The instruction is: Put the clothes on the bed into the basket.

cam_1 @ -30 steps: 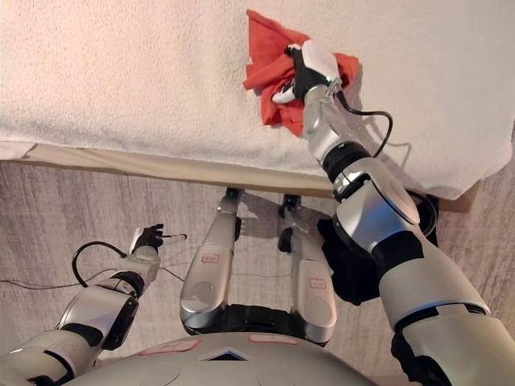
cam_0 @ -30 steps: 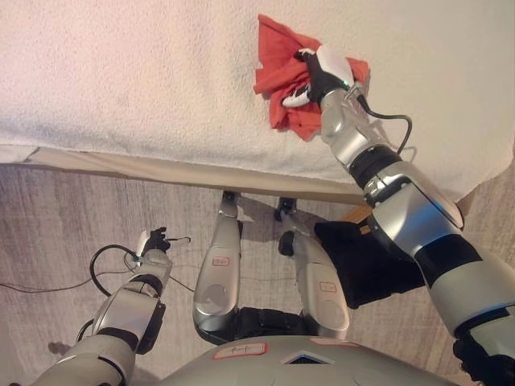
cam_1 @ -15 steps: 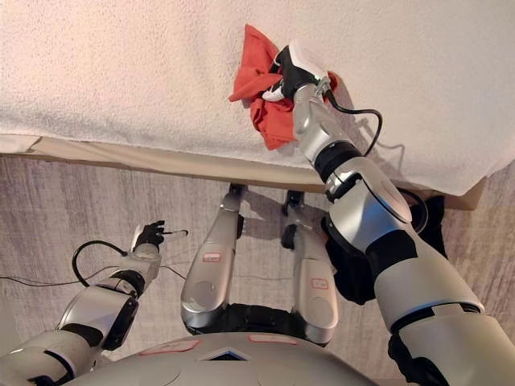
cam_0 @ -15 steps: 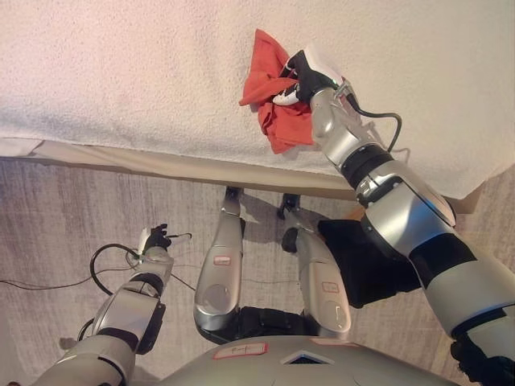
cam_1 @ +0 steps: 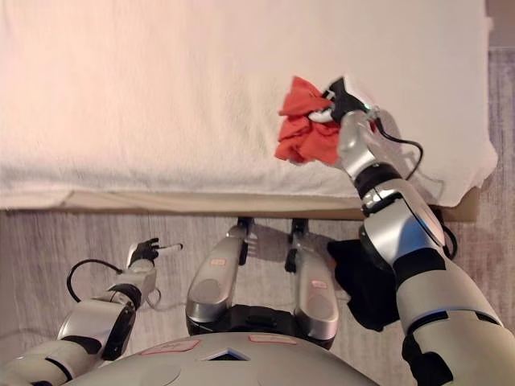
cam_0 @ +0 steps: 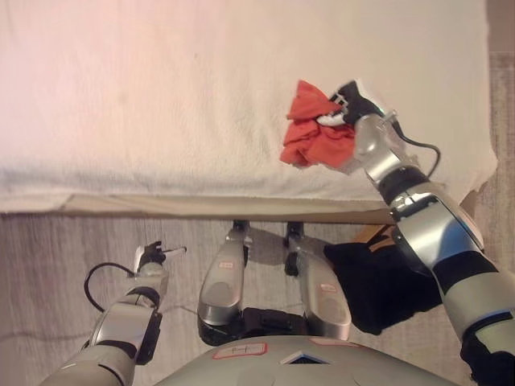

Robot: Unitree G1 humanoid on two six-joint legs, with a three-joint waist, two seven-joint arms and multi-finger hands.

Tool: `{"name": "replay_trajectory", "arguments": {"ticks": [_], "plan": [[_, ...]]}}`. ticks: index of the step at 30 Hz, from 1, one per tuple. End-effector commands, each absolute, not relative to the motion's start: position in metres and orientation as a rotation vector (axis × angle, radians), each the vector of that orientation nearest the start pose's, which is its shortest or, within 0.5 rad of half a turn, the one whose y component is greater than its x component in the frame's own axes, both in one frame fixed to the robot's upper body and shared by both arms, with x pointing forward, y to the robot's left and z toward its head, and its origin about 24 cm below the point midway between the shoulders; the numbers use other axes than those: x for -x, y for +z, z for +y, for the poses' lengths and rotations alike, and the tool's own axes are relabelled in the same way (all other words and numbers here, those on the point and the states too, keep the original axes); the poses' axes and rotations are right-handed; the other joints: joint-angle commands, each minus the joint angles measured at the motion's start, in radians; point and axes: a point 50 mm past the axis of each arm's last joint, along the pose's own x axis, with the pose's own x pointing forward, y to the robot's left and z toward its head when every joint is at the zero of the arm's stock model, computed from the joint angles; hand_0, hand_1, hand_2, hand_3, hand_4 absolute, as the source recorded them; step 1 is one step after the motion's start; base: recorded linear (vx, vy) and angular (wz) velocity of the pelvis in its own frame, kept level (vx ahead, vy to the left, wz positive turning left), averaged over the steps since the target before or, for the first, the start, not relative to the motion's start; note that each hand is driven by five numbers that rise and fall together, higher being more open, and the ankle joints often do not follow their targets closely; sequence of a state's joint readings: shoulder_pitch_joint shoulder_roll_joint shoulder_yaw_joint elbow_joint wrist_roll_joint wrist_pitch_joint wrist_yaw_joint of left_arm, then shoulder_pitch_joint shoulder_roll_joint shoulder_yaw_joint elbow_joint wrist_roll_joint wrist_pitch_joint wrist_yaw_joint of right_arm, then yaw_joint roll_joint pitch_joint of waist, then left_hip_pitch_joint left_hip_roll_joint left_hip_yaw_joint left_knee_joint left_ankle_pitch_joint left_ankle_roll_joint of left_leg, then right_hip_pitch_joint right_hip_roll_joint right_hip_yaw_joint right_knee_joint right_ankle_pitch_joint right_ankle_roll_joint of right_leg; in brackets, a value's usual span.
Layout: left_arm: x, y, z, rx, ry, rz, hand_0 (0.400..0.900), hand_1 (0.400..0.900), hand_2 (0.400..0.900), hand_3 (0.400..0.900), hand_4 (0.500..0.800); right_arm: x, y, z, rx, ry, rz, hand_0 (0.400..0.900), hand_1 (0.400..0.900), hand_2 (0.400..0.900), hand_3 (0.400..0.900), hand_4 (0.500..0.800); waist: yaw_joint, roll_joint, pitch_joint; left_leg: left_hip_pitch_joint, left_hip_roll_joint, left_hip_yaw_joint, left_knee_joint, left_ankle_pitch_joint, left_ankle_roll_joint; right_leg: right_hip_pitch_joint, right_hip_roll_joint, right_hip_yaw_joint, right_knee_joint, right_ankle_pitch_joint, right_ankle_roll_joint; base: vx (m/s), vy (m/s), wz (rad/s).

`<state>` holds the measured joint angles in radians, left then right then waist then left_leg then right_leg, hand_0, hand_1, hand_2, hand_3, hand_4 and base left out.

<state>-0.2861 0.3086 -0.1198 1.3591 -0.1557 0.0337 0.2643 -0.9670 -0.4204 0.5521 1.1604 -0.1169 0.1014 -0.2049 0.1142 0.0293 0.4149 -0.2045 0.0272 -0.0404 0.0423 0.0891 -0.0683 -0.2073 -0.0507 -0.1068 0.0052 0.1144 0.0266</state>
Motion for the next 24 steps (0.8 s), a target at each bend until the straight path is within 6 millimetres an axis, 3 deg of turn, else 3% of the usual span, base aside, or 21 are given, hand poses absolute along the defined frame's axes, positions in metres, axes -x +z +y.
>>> {"name": "replay_trajectory", "arguments": {"ticks": [1, 9, 16, 18, 24], "plan": [[-0.141, -0.132, 0.287, -0.455, 0.412, 1.175, 0.9, 0.9, 0.9, 0.9, 0.8, -0.397, 0.117, -0.238, 1.07, -0.177, 0.179, 0.4, 0.4, 0.4, 0.4, 0.5, -0.048, -0.041, -0.138, 0.025, 0.023, 0.008, -0.038, 0.018, -0.005, 0.053, -0.074, 0.066, 0.042, -0.052, 0.089, 0.08, 0.042, -0.67], [-0.134, -0.135, 0.287, -0.473, 0.349, 1.205, 0.9, 0.9, 0.9, 0.9, 0.8, -0.364, 0.092, -0.305, 1.091, -0.263, 0.361, 0.4, 0.4, 0.4, 0.4, 0.5, -0.118, -0.039, -0.243, 0.147, 0.037, 0.111, -0.107, -0.002, -0.003, 0.097, -0.073, 0.148, 0.008, -0.038, 0.112, 0.07, 0.03, -0.48], [-0.135, -0.136, 0.285, -0.487, 0.303, 1.213, 0.9, 0.9, 0.9, 0.9, 0.8, -0.331, 0.068, -0.347, 1.088, -0.324, 0.53, 0.4, 0.4, 0.4, 0.4, 0.5, -0.164, -0.027, -0.281, 0.202, 0.042, 0.17, -0.117, -0.027, -0.001, 0.11, -0.069, 0.203, -0.002, -0.03, 0.128, 0.04, 0.019, -0.39], [-0.133, -0.135, 0.289, -0.497, 0.293, 1.22, 0.9, 0.9, 0.9, 0.9, 0.8, -0.309, 0.057, -0.371, 1.076, -0.383, 0.641, 0.4, 0.4, 0.4, 0.4, 0.5, -0.179, -0.016, -0.287, 0.217, 0.045, 0.191, -0.12, -0.033, -0.001, 0.109, -0.069, 0.218, -0.002, -0.028, 0.134, 0.02, 0.014, -0.34], [-0.138, -0.128, 0.301, -0.523, 0.293, 1.212, 0.9, 0.9, 0.9, 0.9, 0.8, -0.281, 0.058, -0.405, 1.073, -0.472, 0.754, 0.4, 0.4, 0.4, 0.4, 0.5, -0.202, 0.01, -0.281, 0.229, 0.042, 0.214, -0.12, -0.039, -0.005, 0.105, -0.074, 0.231, 0.004, -0.032, 0.141, 0.0, 0.011, -0.17]]}}
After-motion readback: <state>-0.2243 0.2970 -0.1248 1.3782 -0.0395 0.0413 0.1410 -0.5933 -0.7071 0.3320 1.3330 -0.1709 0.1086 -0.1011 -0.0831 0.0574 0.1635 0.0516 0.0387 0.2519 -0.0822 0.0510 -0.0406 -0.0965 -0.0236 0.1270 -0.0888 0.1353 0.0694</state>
